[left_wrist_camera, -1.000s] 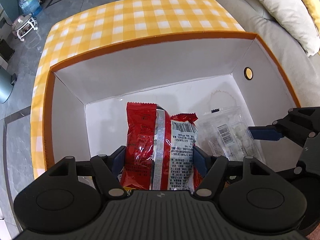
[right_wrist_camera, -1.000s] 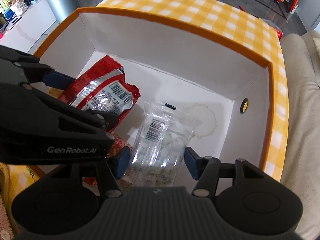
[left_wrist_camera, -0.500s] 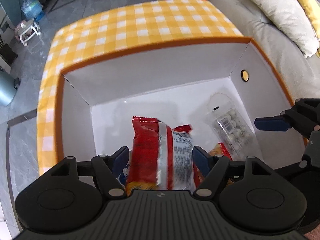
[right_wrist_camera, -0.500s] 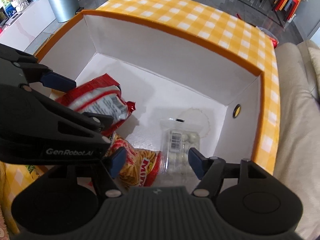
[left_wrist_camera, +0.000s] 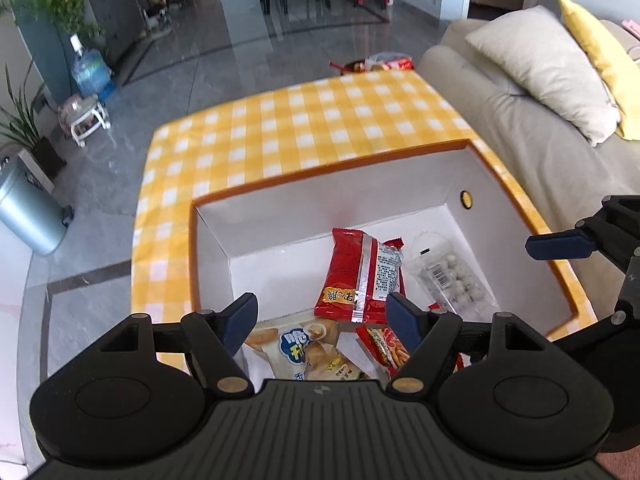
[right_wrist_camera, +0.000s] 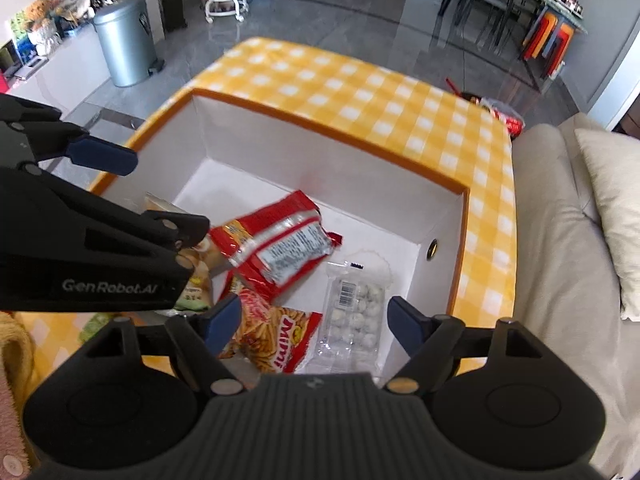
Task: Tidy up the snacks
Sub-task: 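Open both tools to release the packets and withdraw from the box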
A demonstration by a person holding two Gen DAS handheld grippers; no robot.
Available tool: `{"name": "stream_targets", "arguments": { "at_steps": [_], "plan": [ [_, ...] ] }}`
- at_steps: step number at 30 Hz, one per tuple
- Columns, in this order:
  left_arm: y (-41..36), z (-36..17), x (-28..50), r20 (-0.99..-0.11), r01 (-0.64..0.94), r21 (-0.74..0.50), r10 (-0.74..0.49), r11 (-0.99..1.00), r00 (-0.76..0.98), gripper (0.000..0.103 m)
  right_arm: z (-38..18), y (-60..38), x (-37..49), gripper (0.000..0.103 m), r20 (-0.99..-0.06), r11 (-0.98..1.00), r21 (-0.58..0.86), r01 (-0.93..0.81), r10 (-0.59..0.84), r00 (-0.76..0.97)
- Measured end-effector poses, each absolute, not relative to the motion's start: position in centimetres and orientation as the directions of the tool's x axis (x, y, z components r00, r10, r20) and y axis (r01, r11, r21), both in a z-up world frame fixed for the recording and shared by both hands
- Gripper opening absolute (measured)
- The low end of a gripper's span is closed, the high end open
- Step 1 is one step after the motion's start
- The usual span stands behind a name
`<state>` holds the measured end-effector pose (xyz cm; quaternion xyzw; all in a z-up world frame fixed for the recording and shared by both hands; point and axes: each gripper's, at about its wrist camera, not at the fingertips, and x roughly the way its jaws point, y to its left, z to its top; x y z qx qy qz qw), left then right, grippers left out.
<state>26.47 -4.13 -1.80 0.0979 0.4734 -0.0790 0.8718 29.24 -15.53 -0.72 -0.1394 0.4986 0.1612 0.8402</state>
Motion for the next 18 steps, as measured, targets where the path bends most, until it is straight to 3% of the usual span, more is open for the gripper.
{"name": "stream_targets", "arguments": {
  "at_steps": [18],
  "plan": [
    [-2.0, 0.9, 16.3, -0.779, 0.172, 0.044, -0.074, 0.984, 0.622, 0.086, 2.3, -16.9, 17.9, 0.082, -0.808, 0.938, 0.031, -0.345, 0.227, 0.543]
  ]
}}
